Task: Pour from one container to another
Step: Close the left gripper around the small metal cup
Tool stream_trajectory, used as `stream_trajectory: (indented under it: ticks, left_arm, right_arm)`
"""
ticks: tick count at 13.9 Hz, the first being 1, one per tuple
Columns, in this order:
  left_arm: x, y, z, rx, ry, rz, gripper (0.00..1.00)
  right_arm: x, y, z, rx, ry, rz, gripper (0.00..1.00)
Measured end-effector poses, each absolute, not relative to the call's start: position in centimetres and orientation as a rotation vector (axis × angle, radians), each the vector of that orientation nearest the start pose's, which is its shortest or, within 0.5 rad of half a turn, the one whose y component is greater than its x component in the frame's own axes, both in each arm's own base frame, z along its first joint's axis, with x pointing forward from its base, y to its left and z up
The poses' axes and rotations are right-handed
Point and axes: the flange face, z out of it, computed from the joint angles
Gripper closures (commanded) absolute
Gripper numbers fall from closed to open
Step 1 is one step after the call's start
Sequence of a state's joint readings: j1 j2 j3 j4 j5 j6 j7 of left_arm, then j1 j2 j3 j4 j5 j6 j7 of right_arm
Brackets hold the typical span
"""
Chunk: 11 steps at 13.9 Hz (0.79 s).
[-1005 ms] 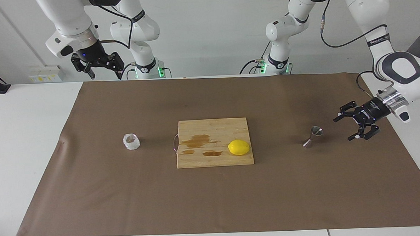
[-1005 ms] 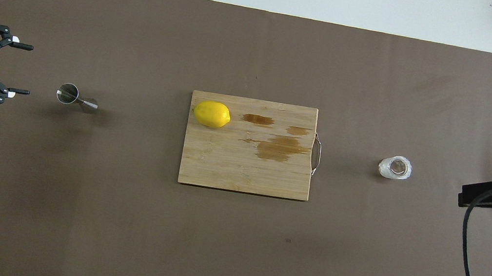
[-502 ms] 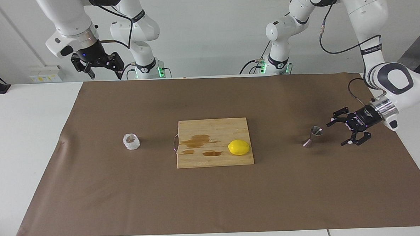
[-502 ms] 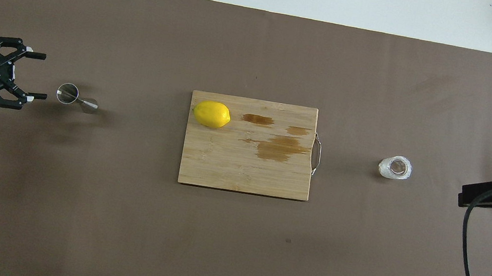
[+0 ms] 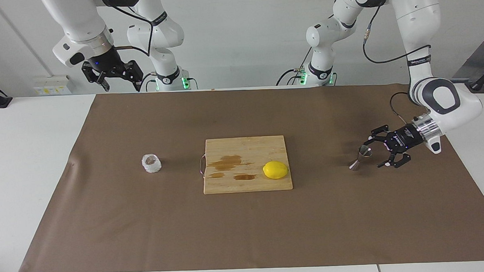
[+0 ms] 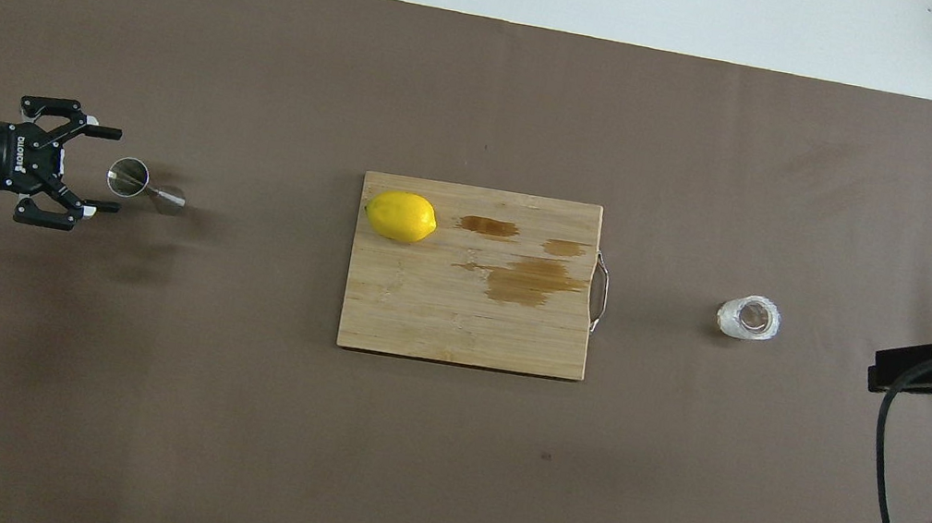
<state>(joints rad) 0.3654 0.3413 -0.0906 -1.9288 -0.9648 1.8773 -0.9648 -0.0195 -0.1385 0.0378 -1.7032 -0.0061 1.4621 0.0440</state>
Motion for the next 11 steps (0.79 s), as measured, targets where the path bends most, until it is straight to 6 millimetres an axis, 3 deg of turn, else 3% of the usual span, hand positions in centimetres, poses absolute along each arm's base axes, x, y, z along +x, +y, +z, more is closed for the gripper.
stream_trajectory:
  ticks: [11]
  left_arm:
    - [57.0,10.0,30.8,1.448,1.706,-0.803,0.00]
  right_arm:
    - [49.8,1.0,62.7,-3.152,0.042,0.161,0.00]
